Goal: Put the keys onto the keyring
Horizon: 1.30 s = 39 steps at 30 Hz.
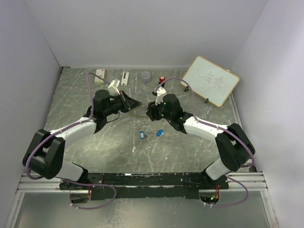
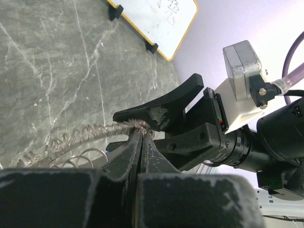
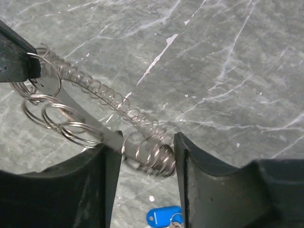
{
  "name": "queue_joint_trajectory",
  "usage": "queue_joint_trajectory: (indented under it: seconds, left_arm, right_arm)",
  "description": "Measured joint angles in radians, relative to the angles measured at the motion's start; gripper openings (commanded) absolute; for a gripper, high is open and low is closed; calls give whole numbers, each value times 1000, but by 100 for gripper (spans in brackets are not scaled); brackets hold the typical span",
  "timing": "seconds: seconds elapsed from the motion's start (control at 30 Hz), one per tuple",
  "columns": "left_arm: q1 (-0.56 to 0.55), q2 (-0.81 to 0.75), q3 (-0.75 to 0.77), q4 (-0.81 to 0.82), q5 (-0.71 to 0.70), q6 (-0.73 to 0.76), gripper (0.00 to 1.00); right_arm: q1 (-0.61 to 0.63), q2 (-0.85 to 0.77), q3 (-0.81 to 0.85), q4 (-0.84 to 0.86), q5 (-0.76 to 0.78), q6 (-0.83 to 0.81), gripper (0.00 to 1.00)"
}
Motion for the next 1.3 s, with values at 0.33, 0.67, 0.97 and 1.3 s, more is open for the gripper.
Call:
queue_joint_trajectory:
  seconds: [0.33, 0.67, 0.97, 1.3]
  left_arm:
    - [7, 15, 33, 1, 51, 12, 40]
    - [35, -68, 48, -79, 3, 42, 100]
    - [43, -160, 29, -130, -57, 74, 100]
    - [76, -159, -28, -120, -12, 53, 100]
  right_arm:
    - [8, -43, -54, 51, -119, -89, 0]
    - [3, -90, -98, 53, -126, -81, 0]
    - [3, -146, -117, 87, -131, -91, 0]
    - [3, -151, -126, 88, -137, -152, 0]
